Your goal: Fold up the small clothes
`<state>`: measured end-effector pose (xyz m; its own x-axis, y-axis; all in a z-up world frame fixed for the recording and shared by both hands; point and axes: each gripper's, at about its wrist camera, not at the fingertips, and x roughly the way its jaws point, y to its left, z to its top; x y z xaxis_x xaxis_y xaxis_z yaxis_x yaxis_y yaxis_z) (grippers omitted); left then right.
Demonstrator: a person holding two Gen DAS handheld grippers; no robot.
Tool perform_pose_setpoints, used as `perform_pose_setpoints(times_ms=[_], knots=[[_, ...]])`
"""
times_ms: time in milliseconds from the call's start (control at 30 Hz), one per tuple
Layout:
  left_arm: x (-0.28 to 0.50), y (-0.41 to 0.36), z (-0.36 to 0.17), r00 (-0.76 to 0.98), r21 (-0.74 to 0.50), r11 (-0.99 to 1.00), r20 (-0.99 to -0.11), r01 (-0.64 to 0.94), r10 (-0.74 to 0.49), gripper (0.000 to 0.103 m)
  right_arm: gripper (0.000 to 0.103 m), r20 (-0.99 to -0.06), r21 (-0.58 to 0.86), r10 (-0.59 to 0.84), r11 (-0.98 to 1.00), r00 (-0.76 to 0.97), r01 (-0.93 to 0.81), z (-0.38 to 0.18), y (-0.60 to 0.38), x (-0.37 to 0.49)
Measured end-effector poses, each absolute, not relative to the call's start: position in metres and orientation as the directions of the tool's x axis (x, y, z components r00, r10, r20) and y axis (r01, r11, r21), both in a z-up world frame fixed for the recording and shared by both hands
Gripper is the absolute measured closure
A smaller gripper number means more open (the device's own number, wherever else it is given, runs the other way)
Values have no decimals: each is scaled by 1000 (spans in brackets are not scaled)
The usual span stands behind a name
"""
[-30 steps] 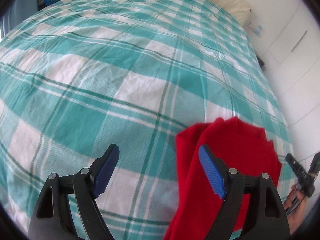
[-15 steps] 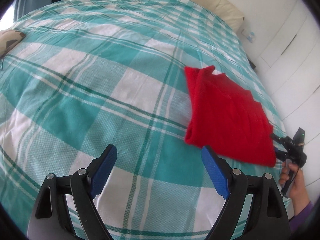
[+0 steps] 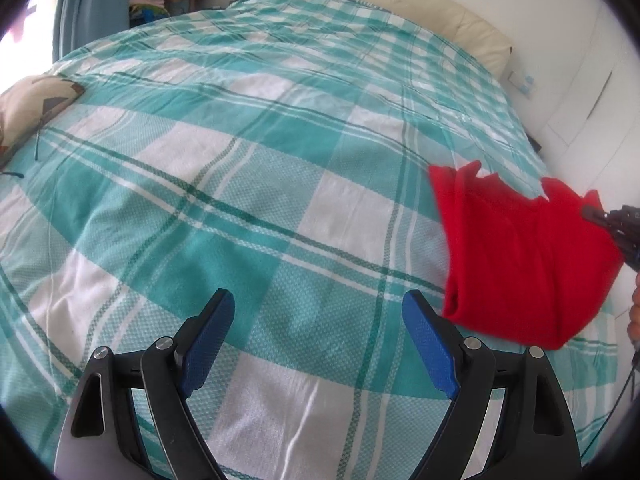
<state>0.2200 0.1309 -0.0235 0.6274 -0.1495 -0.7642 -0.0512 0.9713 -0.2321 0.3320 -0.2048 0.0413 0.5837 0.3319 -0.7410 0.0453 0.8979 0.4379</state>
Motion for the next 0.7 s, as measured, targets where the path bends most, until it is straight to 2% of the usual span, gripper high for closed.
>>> perform_pose_setpoints(times_ms=[67,300,433,500,567,600,633,700], knots=[[220,138,-24,626,-213,975,-769,-64,-127,16,91,-751,438,357,899,555,13,38,-169,349],[224,165,-32,599,-303,946,-781,-116,-177,16,92,-769,441,405,896,494,-49,-2,-75,373],[222,168,-30,605,-313,943,-775,-115,-183,16,86,-741,541,532,835,411,-105,-16,-48,374],[220,169,-27,611,-311,944,-770,-110,-183,16,85,-719,541,549,827,425,-153,-3,-51,365],[219,169,-25,615,-319,942,-765,-101,-192,16,69,-738,450,481,874,474,-186,16,-64,355],[218,168,-24,617,-326,941,-760,-92,-203,16,52,-755,373,417,908,506,-192,24,-71,348],[218,167,-22,618,-333,940,-756,-80,-215,16,43,-768,307,363,932,528,-194,30,-79,341],[216,161,-20,618,-330,942,-753,-56,-227,16,42,-791,252,325,945,519,-207,34,-92,327]])
